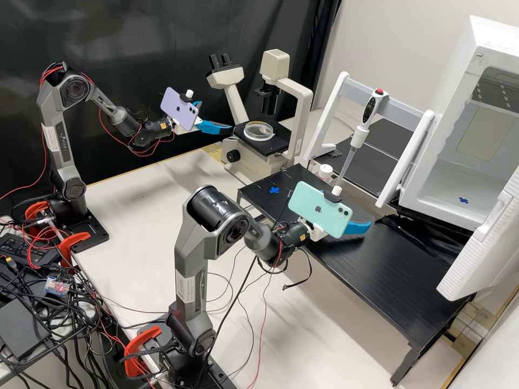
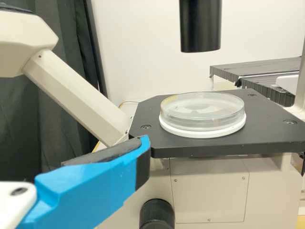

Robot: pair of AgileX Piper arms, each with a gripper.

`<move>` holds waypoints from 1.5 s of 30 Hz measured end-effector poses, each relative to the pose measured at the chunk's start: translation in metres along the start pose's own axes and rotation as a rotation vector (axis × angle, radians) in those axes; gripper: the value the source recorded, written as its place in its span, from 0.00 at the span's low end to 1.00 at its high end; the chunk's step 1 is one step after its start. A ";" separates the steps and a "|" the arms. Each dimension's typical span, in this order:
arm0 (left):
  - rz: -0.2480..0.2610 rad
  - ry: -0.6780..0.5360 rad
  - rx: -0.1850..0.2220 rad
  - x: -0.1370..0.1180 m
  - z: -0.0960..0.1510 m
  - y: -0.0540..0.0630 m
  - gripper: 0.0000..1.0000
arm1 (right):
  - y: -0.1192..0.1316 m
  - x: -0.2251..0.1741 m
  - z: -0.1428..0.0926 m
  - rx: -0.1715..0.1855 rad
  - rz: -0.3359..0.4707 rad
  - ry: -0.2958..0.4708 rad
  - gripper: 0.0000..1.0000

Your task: Move the petri dish to the bench

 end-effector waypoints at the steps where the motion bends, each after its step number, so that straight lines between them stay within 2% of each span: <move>1: 0.000 0.000 0.000 0.000 0.000 0.000 1.00 | 0.000 0.000 0.000 0.000 0.000 0.000 1.00; 11: 0.000 0.000 0.000 0.000 0.000 0.000 1.00 | -0.005 -0.005 -0.002 0.003 -0.010 0.011 1.00; 17: 0.000 0.000 0.000 0.000 0.000 0.000 1.00 | -0.019 -0.020 -0.030 -0.010 -0.043 0.105 1.00; 20: 0.000 0.000 0.000 0.000 0.000 0.000 1.00 | -0.028 -0.028 -0.054 -0.034 -0.055 0.191 1.00; 26: 0.000 0.000 0.000 0.000 0.000 0.000 1.00 | -0.049 -0.040 -0.106 -0.119 -0.078 0.357 1.00; 29: 0.000 0.000 0.000 0.000 0.000 0.000 1.00 | -0.056 -0.044 -0.132 -0.146 -0.073 0.423 1.00; 34: 0.000 0.000 0.000 0.000 0.000 0.000 1.00 | -0.067 -0.039 -0.168 -0.169 -0.058 0.499 1.00; 36: 0.000 0.000 0.000 0.000 0.000 0.000 1.00 | -0.075 -0.034 -0.183 -0.191 -0.070 0.527 1.00; 39: 0.000 0.000 0.000 0.000 0.000 0.000 1.00 | -0.089 -0.023 -0.197 -0.229 -0.116 0.531 1.00; 42: 0.000 0.000 0.000 0.000 0.000 0.000 1.00 | -0.102 -0.011 -0.209 -0.250 -0.160 0.520 1.00; 45: 0.000 0.000 0.000 0.000 0.000 0.000 1.00 | -0.111 0.002 -0.221 -0.256 -0.191 0.506 1.00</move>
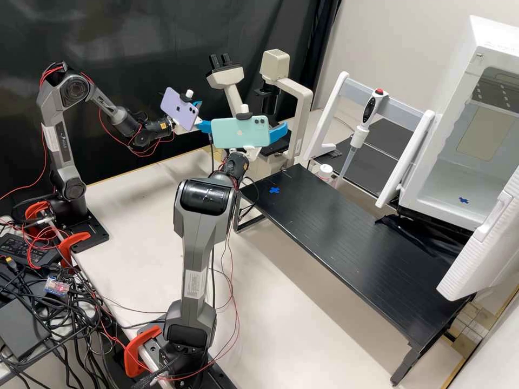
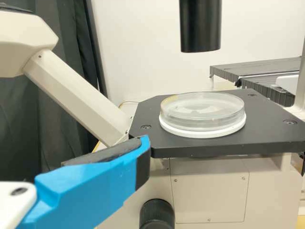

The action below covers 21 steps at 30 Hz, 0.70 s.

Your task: Move the petri dish to the bench

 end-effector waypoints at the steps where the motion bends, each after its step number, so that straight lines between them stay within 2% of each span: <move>1: 0.000 0.000 0.000 0.000 0.000 0.000 1.00 | -0.003 0.005 -0.001 0.003 -0.011 -0.001 1.00; 12: 0.000 0.000 0.000 0.000 0.000 0.000 1.00 | -0.018 0.062 -0.012 0.027 -0.111 -0.001 1.00; 15: 0.000 0.000 0.000 0.000 0.000 0.000 1.00 | -0.026 0.073 -0.010 0.061 -0.138 -0.025 1.00; 19: 0.000 0.000 0.000 0.000 0.000 0.000 1.00 | -0.038 0.087 -0.005 0.082 -0.178 -0.045 1.00; 21: 0.000 0.000 0.000 0.000 0.000 0.000 1.00 | -0.043 0.093 -0.002 0.108 -0.210 -0.068 1.00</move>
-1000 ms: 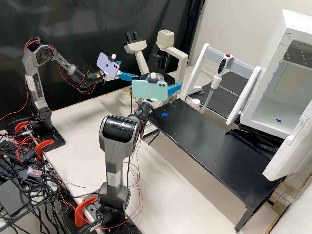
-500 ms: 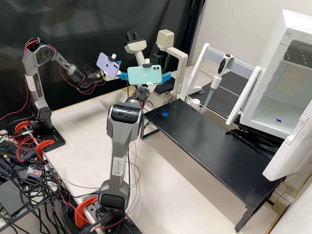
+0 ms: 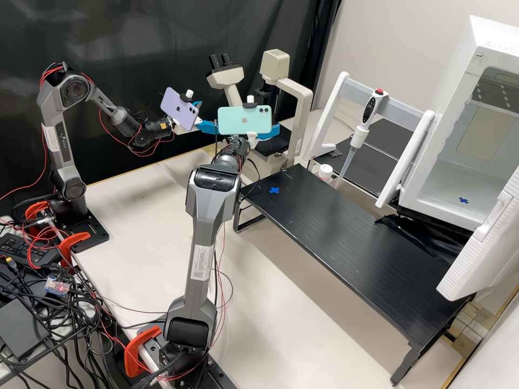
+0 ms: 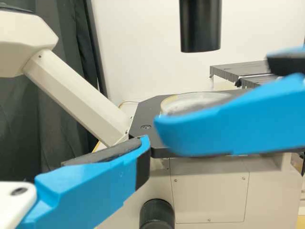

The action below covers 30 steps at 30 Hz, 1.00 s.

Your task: Move the petri dish to the bench

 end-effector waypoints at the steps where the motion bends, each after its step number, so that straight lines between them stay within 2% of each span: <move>1: 0.000 0.000 0.000 0.000 0.000 0.000 1.00 | -0.003 0.003 0.002 0.010 -0.022 -0.012 1.00; 5: 0.000 0.000 0.000 0.000 0.000 0.000 1.00 | -0.007 0.015 0.013 0.075 -0.059 -0.055 1.00; 12: 0.000 0.000 0.000 0.000 0.000 0.000 1.00 | 0.000 0.019 0.015 0.103 -0.060 -0.057 1.00; 21: 0.000 0.000 0.000 0.000 0.000 0.000 1.00 | 0.010 0.011 0.012 0.195 -0.079 -0.019 1.00; 30: 0.000 0.000 0.000 0.000 0.000 0.000 1.00 | 0.015 0.006 0.002 0.188 -0.076 -0.034 1.00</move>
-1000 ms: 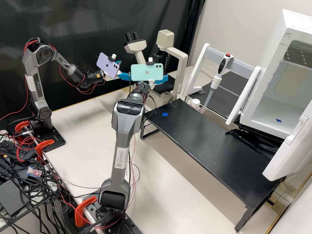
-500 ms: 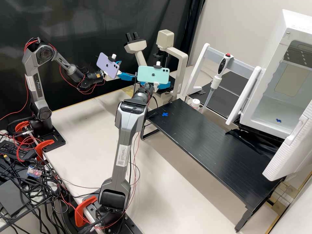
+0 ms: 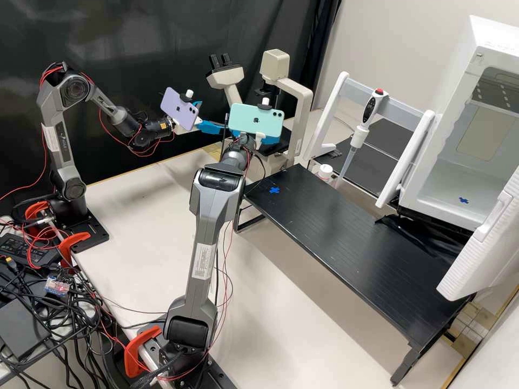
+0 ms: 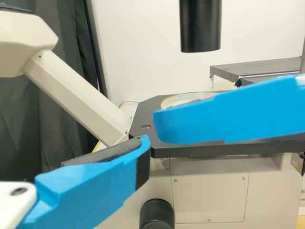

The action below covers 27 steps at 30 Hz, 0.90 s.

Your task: Move the petri dish to the bench

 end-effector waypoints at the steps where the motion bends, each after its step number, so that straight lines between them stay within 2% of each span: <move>1: 0.000 0.000 0.000 0.000 0.000 0.000 1.00 | 0.000 0.000 -0.001 -0.001 0.001 -0.001 1.00; 10: 0.000 0.000 0.000 0.000 0.000 0.000 1.00 | 0.002 0.013 -0.003 0.004 0.032 -0.048 1.00; 11: 0.000 0.000 0.000 0.000 0.000 0.000 1.00 | 0.003 0.014 -0.004 -0.015 0.035 -0.052 1.00; 13: 0.000 0.000 0.000 0.000 0.000 0.000 1.00 | 0.002 0.016 -0.005 -0.020 0.034 -0.060 1.00; 16: 0.000 0.000 0.000 0.000 0.000 0.000 1.00 | -0.004 0.020 -0.007 -0.052 0.023 -0.070 1.00; 20: 0.000 0.000 0.000 0.000 0.000 0.000 1.00 | -0.013 0.023 -0.010 -0.074 0.013 -0.080 1.00; 26: 0.000 0.000 0.000 0.000 0.000 0.000 1.00 | -0.013 0.024 -0.011 -0.063 0.014 -0.097 1.00; 27: 0.000 0.000 0.000 0.000 0.000 0.000 1.00 | -0.014 0.024 -0.010 -0.062 0.012 -0.101 0.00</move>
